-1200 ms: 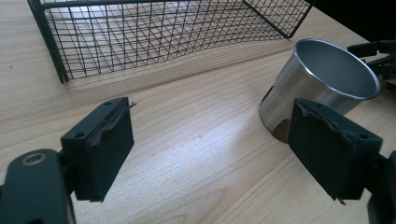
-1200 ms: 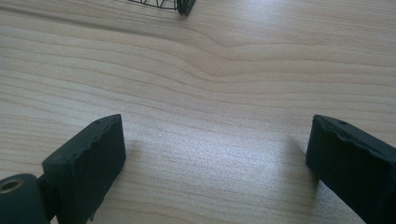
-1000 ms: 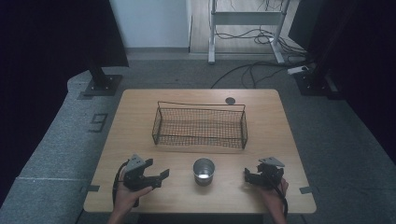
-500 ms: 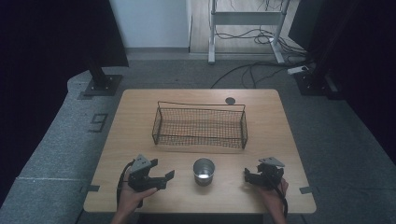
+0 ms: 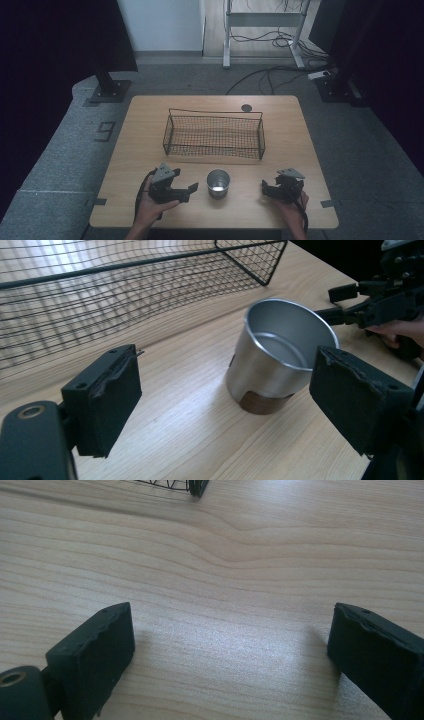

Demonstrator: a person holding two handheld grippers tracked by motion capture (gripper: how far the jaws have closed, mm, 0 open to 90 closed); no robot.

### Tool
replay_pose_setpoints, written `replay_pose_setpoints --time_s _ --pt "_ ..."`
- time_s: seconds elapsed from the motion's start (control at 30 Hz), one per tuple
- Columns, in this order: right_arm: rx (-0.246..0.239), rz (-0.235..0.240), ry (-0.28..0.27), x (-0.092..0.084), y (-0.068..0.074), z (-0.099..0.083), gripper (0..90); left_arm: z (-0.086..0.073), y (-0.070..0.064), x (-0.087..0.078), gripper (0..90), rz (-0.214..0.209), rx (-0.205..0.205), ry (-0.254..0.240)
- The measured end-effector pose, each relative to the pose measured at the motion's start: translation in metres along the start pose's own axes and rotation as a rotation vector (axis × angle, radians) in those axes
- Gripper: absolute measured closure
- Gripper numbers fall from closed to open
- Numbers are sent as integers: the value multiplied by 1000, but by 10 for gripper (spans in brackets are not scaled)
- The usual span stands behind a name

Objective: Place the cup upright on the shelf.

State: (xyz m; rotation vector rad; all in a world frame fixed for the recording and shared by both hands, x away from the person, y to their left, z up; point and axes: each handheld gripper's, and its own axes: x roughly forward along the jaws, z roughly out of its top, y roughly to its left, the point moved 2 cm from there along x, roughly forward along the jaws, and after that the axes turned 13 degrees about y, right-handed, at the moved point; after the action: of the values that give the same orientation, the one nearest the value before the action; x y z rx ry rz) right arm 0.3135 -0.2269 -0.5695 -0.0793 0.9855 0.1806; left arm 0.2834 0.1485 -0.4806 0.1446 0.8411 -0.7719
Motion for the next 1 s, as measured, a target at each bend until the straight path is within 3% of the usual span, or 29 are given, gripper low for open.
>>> replay_pose_setpoints --time_s 1.0 --pt "5 -7 1 0 -1 0 49 25 -20 31 104 -19 38 53"
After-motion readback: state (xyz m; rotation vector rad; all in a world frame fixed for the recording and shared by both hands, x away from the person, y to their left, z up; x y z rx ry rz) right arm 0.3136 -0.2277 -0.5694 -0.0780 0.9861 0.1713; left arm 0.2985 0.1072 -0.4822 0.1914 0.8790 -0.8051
